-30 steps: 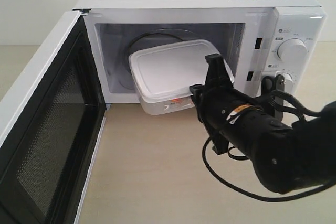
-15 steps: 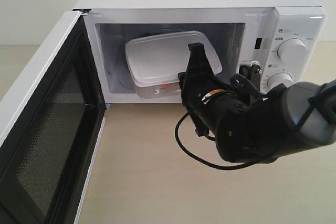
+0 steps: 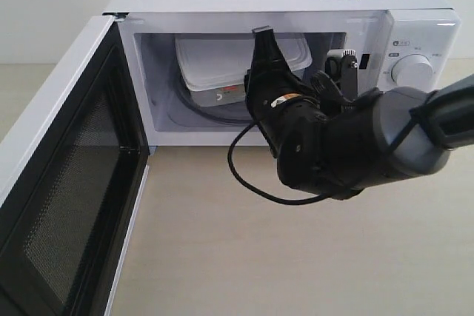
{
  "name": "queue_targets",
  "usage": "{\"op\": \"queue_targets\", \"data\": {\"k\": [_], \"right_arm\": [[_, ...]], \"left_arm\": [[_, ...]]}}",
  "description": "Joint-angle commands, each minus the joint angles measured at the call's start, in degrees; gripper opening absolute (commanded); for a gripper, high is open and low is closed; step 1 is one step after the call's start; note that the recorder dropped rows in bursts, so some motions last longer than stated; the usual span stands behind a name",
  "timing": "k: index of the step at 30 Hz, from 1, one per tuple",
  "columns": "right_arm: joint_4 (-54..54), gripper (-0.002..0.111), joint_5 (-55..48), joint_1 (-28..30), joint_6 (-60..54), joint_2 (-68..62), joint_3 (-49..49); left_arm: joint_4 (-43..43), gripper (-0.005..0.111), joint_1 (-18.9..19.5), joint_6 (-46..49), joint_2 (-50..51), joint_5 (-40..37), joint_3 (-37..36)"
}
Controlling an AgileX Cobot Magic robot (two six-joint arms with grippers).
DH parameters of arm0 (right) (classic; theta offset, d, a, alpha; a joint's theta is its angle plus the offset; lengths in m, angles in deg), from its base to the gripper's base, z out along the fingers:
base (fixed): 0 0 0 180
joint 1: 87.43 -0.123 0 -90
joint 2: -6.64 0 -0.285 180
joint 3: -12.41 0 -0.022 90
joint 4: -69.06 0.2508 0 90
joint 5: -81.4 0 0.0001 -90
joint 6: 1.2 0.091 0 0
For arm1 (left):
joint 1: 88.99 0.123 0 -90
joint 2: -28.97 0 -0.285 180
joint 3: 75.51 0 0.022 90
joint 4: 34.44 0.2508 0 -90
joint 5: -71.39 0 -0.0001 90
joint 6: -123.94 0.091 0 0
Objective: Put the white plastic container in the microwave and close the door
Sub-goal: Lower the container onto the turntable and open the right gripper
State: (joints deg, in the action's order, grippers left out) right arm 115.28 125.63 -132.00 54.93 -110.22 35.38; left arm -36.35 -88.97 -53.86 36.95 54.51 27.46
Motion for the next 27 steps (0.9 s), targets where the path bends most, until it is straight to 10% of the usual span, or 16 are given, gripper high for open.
{"op": "queue_targets", "data": {"k": [1,27], "right_arm": [[2.69,0.0,-2.13,0.0,-0.74,-1.86,-2.4],[2.47,0.007,0.47,0.87,-3.12,-3.63,-2.62]], "left_arm": [[-0.28,0.004,0.31,-0.22,-0.18,-0.09,-0.18],[-0.28,0.004,0.31,-0.22,-0.18,-0.09,-0.18]]}}
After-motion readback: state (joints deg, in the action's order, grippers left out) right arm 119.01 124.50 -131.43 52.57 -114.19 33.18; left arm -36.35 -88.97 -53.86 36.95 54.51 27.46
